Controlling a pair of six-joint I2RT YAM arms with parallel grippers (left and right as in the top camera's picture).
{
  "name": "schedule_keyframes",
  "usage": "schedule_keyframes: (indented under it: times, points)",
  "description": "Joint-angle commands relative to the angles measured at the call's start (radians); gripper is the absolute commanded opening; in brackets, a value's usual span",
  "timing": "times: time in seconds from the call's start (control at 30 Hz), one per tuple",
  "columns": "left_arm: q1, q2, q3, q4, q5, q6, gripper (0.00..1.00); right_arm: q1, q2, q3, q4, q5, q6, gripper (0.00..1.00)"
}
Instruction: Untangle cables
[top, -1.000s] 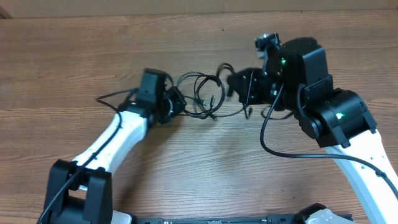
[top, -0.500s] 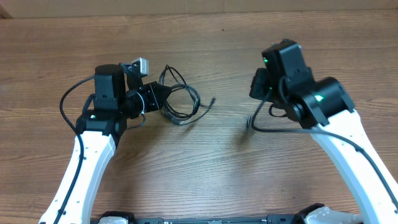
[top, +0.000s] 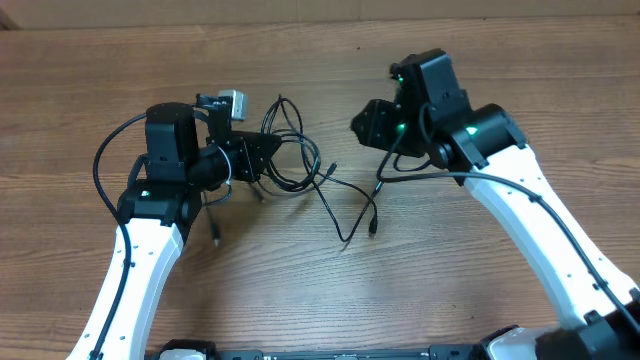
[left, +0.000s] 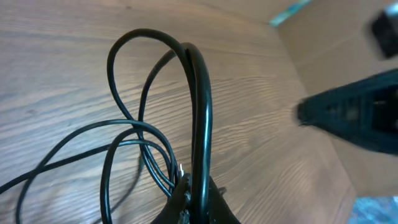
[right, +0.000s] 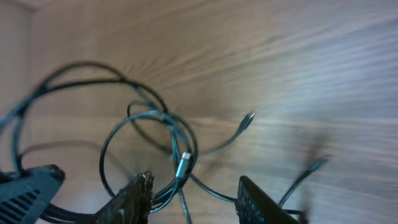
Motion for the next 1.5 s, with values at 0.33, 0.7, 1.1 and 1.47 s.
schedule_keyframes:
  times: [0.33,0.7,1.1,1.47]
  points:
    - [0.005,-0.022,0.024,0.261,0.276,-0.101,0.04,0.114,0.24,-0.015,0.057,0.045,0.0,0.42]
    - [0.375,-0.117,0.03,0.345,0.586,-0.227,0.04,-0.013,0.309,-0.015,-0.019,0.385,0.138,0.46]
    - [0.492,-0.122,0.029,0.218,0.553,-0.223,0.05,-0.074,0.308,-0.014,0.018,0.116,-0.012,0.24]
    - [0.29,-0.122,0.029,-0.038,0.105,-0.217,0.29,-0.063,0.317,-0.015,0.16,-0.117,-0.523,0.63]
